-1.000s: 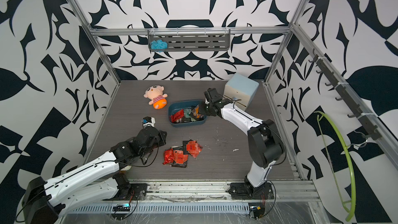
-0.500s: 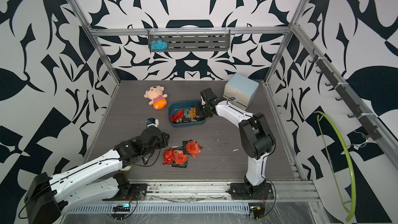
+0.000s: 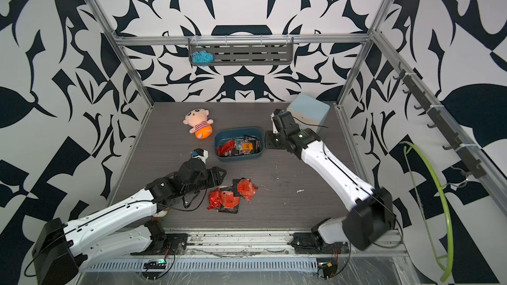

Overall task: Put the tea bags into the storage box
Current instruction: Place the tea bag in the storage box, then pick up the tea bag from the center of the board.

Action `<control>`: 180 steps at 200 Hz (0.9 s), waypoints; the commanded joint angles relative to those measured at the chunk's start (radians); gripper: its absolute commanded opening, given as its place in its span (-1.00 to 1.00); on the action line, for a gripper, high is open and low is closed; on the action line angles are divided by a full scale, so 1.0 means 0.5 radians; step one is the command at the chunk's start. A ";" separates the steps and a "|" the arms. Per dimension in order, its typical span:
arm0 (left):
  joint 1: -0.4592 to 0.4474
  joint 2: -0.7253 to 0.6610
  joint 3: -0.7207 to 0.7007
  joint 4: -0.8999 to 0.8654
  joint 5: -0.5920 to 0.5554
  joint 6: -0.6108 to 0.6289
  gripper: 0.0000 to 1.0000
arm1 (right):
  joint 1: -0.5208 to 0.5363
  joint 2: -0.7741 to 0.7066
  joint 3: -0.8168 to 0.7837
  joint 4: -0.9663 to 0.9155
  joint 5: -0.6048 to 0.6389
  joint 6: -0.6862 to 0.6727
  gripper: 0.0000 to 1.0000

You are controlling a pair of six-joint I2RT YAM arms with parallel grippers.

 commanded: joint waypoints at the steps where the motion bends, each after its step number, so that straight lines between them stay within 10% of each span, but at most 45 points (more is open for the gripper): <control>1: -0.042 -0.076 -0.045 0.080 0.035 -0.047 0.32 | 0.004 -0.422 -0.250 0.125 -0.007 -0.025 -0.33; 45: -0.285 -0.038 -0.078 0.130 -0.171 -0.095 0.36 | 0.010 -0.933 -0.982 0.606 -0.415 0.502 -0.20; 180: -0.444 0.474 0.061 0.108 -0.407 -0.393 0.13 | 0.492 -0.062 -1.112 0.778 -0.298 0.574 -0.52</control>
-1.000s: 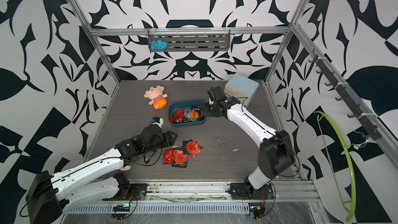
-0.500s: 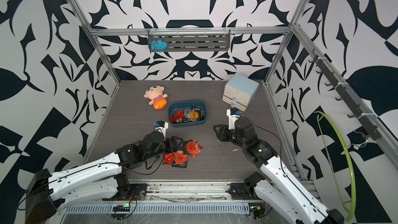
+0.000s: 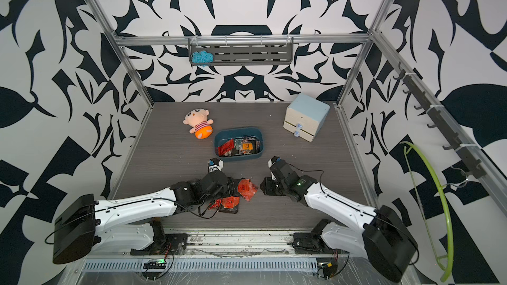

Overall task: Put the tea bags into the storage box
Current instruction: Pick up the tea bag from the center of the board.

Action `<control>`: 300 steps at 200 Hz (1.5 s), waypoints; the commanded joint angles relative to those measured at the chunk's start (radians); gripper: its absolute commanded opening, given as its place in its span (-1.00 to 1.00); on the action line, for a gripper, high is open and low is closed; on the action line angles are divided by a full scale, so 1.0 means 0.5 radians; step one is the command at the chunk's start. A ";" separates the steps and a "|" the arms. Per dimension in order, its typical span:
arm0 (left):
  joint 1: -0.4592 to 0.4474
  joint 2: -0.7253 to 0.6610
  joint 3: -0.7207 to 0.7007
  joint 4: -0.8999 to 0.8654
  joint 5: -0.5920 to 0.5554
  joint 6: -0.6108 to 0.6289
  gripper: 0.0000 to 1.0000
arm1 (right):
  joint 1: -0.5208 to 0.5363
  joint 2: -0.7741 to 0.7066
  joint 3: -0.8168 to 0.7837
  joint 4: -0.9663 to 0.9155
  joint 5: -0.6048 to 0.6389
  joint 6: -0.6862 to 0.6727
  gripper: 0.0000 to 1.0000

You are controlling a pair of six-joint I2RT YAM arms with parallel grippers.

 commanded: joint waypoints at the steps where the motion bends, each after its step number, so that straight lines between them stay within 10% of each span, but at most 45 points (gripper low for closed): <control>1: 0.003 0.001 0.017 -0.040 -0.081 -0.078 0.13 | 0.038 0.116 0.140 0.094 -0.006 -0.034 -0.52; 300: 0.219 0.575 0.169 0.154 0.298 -0.064 -0.18 | 0.133 0.707 0.356 0.195 -0.011 -0.022 -0.76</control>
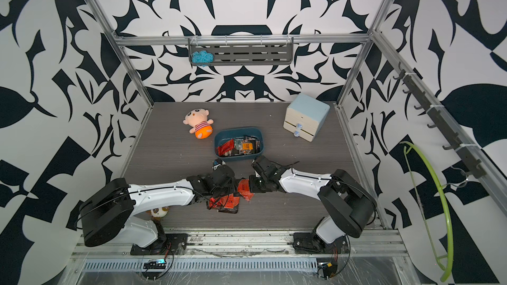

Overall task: Put the tea bags into the storage box
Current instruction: Pick up the tea bag from the center of the board.

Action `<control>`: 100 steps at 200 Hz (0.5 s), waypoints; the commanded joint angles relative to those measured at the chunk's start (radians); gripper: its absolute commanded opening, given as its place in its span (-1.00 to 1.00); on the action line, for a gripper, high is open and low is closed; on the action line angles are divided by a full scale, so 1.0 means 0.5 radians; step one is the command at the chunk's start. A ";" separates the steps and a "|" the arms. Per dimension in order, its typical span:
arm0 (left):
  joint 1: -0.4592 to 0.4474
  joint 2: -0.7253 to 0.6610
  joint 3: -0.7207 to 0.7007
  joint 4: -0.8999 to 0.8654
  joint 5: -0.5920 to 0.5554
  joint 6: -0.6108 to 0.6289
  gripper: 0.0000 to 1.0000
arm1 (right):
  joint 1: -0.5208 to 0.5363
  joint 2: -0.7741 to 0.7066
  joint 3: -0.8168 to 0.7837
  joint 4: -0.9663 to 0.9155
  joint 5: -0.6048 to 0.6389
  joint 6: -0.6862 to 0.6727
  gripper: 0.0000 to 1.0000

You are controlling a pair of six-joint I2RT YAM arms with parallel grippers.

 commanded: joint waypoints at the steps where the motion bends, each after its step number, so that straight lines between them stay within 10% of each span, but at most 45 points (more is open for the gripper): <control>1: 0.018 0.066 0.075 0.009 0.053 0.052 -0.19 | 0.014 -0.004 0.056 -0.020 0.041 0.017 -0.76; 100: 0.024 0.196 0.141 0.021 0.106 0.055 -0.24 | 0.017 0.046 0.047 -0.020 0.050 0.007 -0.78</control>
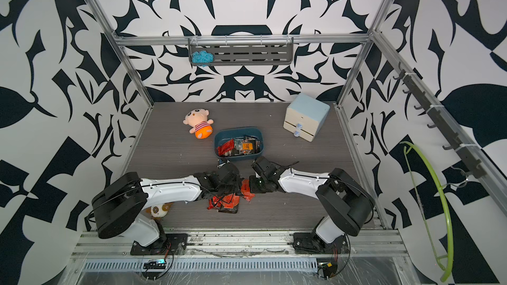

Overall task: Put the tea bags into the storage box
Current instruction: Pick up the tea bag from the center of the board.

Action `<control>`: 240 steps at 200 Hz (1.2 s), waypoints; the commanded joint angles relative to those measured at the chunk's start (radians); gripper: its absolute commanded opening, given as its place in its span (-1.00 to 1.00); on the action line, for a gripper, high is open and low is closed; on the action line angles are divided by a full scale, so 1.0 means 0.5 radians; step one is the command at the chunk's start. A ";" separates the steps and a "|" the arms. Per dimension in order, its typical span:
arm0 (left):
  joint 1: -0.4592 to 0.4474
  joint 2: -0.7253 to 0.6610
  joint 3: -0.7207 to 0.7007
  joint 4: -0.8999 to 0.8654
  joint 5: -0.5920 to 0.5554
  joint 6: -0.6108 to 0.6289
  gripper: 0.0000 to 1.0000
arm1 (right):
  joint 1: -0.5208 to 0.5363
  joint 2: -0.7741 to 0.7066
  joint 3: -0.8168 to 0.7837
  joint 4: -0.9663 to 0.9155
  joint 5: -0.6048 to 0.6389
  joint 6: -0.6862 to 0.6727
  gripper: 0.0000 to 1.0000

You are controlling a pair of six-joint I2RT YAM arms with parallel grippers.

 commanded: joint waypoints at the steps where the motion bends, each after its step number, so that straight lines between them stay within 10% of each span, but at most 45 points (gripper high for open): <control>1: 0.010 0.025 0.042 -0.001 0.027 0.022 -0.24 | 0.016 0.008 0.047 -0.019 0.036 0.004 -0.78; 111: 0.010 0.072 0.108 0.113 0.170 0.016 -0.38 | 0.016 0.022 0.045 -0.016 0.040 0.012 -0.80; 240: 0.010 -0.241 0.022 -0.127 0.060 0.034 -1.00 | 0.010 -0.397 0.097 -0.309 0.435 -0.090 -0.59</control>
